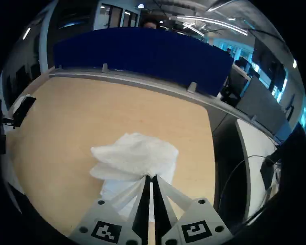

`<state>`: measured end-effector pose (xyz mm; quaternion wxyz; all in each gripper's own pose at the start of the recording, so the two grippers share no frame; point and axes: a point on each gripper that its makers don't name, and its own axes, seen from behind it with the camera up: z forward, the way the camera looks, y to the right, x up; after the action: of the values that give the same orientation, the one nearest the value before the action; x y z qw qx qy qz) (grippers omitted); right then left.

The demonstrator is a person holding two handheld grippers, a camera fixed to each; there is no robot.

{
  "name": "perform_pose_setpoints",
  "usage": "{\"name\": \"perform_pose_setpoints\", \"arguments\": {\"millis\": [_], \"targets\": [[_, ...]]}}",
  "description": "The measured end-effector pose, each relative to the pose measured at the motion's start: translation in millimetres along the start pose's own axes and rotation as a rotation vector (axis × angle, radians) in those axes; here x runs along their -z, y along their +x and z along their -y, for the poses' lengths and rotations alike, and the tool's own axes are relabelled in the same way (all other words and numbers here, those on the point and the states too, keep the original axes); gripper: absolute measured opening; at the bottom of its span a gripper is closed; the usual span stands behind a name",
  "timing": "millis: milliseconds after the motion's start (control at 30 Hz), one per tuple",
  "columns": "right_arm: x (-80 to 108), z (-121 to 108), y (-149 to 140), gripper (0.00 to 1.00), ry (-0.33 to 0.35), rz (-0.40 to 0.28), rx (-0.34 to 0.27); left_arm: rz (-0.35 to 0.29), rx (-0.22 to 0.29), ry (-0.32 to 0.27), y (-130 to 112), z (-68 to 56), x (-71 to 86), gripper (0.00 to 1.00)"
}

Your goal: Fold towel

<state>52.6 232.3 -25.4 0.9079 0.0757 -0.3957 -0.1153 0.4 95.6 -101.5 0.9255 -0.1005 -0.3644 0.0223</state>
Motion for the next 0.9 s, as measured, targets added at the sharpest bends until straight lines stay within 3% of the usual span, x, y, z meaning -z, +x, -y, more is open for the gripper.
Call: {"name": "perform_pose_setpoints", "arguments": {"millis": [600,900], "targets": [[-27.7,-13,-82,0.04,-0.079,0.116,-0.127,0.012,-0.017,0.013,-8,-0.6,6.1,0.88],[-41.8,-15,-106,0.04,-0.12,0.161,-0.18,0.015,-0.029,0.012,-9,-2.8,7.1,0.89]]}}
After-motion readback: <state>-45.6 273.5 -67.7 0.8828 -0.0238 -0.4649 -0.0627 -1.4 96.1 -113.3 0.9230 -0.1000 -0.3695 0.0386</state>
